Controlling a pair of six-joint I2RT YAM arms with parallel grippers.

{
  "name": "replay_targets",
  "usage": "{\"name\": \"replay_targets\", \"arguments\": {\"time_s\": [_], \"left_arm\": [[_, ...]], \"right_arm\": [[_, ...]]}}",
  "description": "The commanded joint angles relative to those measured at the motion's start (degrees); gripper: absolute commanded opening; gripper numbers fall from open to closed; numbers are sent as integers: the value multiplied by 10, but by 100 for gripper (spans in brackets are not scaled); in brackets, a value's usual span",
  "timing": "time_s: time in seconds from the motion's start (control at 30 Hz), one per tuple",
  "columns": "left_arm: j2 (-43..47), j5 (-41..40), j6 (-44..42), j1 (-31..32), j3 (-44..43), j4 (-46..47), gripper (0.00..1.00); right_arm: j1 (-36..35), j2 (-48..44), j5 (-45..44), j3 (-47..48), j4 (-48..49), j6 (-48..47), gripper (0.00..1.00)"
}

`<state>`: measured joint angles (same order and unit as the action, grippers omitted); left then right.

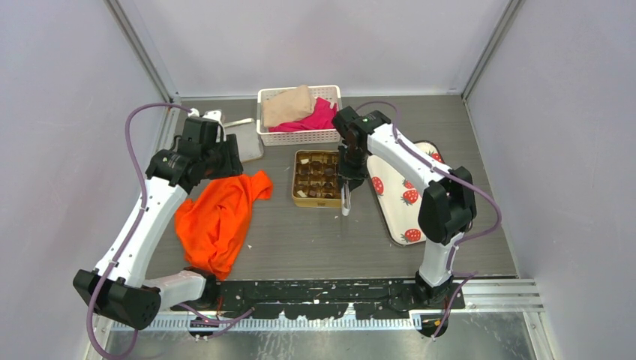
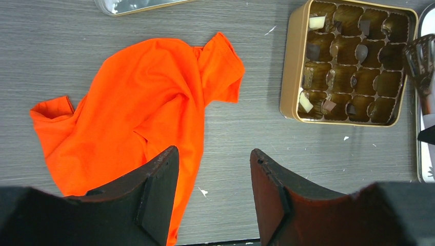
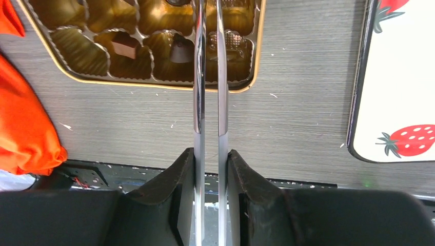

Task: Pack the chocolate
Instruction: Place the fake chocolate in the packing box, then pick up the fake chocolate from the plate.

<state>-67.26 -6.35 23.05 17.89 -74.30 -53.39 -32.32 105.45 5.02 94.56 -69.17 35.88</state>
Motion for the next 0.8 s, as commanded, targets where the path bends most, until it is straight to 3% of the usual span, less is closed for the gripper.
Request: {"name": "replay_targets", "arguments": {"time_s": [0.0,0.1,0.17,0.5,0.77], "left_arm": [[1,2,-16,1,-12,29,54],[1,3,-17,1,-18,29,54],[1,5,-17,1,-21,29,54],[11,16,-7,1,0,33,54],[7,34,10,1,4,39,54]], "right_arm": [[-4,-47,-34,56,-33,-1,5],[9,-74,-86,59,-66,4,1],[45,-117,-104,13,-70,17,1],[354,-387,-91,-291,-45,57,8],[432,-391,-14,-359,-39,6,17]]}}
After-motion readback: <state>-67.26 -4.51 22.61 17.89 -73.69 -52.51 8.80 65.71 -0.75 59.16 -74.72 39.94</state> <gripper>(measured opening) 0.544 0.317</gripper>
